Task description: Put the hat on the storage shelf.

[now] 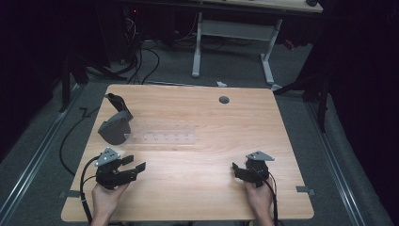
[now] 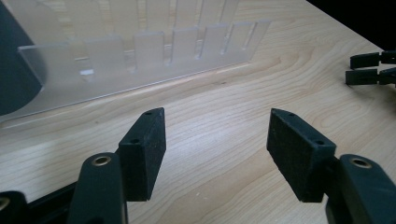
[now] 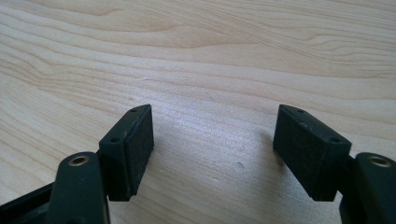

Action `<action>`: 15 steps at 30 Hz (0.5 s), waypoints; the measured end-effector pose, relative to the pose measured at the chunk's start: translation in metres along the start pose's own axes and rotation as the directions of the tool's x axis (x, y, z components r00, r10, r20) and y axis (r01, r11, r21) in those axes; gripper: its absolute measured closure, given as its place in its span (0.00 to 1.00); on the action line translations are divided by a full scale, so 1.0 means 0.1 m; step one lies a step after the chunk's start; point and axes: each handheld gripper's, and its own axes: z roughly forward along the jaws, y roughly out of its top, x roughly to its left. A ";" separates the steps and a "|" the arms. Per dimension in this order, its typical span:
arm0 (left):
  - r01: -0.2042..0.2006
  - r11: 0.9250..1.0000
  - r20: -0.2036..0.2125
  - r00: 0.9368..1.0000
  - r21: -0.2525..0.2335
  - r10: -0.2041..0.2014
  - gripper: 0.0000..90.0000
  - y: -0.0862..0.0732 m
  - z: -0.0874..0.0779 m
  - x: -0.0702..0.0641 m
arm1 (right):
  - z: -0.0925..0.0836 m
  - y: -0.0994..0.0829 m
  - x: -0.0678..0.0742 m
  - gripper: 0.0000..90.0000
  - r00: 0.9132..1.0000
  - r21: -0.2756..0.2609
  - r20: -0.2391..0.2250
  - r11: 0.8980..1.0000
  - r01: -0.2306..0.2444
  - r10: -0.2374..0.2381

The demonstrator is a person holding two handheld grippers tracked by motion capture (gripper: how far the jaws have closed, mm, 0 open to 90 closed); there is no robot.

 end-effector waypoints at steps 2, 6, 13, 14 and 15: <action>-0.003 1.000 0.007 1.000 0.009 0.003 0.42 -0.02 0.03 -0.02 | 0.00 0.00 0.00 0.32 1.000 0.000 0.000 1.000 0.000 0.000; -0.017 0.999 0.019 1.000 0.032 0.016 0.41 -0.07 0.10 -0.05 | 0.00 0.00 0.00 0.32 1.000 0.000 0.000 1.000 0.000 0.000; -0.042 0.997 0.028 0.999 0.062 0.040 0.41 -0.17 0.22 -0.08 | 0.00 0.00 0.00 0.32 1.000 0.000 0.000 1.000 0.000 0.000; -0.046 0.997 0.030 0.999 0.066 0.044 0.41 -0.19 0.24 -0.08 | 0.00 0.00 0.00 0.32 1.000 0.001 0.000 1.000 -0.002 0.002; -0.049 0.997 0.030 0.998 0.067 0.048 0.41 -0.20 0.25 -0.08 | 0.00 0.00 0.00 0.32 1.000 0.001 0.000 1.000 -0.002 0.002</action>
